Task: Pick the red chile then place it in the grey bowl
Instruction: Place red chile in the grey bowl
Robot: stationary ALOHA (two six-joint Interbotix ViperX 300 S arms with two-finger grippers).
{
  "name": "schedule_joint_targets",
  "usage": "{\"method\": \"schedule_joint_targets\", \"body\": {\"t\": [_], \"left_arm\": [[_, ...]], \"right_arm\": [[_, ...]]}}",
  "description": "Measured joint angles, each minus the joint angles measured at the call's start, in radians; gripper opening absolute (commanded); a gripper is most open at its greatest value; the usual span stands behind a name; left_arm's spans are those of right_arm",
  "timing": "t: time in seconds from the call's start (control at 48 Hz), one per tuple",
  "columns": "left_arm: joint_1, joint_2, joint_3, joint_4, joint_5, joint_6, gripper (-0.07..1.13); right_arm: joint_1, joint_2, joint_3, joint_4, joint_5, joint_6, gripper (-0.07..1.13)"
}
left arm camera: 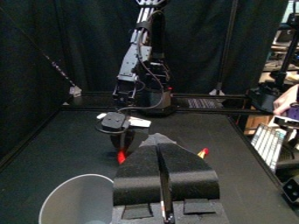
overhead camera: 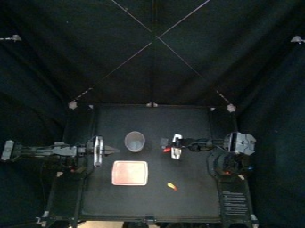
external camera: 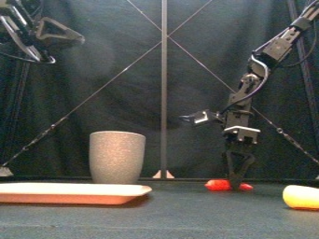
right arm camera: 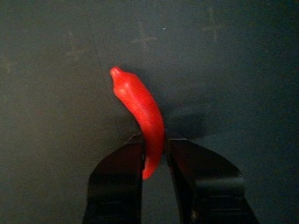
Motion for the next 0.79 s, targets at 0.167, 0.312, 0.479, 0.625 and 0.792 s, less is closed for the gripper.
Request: {"method": "schedule_joint_targets", "body": {"t": [0.167, 0.312, 0.479, 0.625, 0.792], "left_arm": [[0.0, -0.009, 0.0, -0.002, 0.009, 0.0, -0.04], [0.0, -0.011, 0.0, 0.0, 0.011, 0.0, -0.04], [-0.002, -0.012, 0.0, -0.002, 0.011, 0.0, -0.04], [0.0, -0.012, 0.0, -0.002, 0.011, 0.0, -0.04], [0.0, -0.012, 0.0, 0.0, 0.011, -0.002, -0.04]], "right_arm": [[0.003, -0.048, -0.081, 0.003, 0.0, 0.002, 0.48], [0.028, -0.092, -0.221, 0.003, -0.003, 0.002, 0.49], [0.066, -0.048, -0.396, -0.005, -0.003, -0.002, 0.53], [0.081, 0.037, -0.514, -0.008, -0.003, -0.009, 0.58], [0.089, 0.146, -0.62, -0.021, 0.005, -0.006, 0.7]]}}
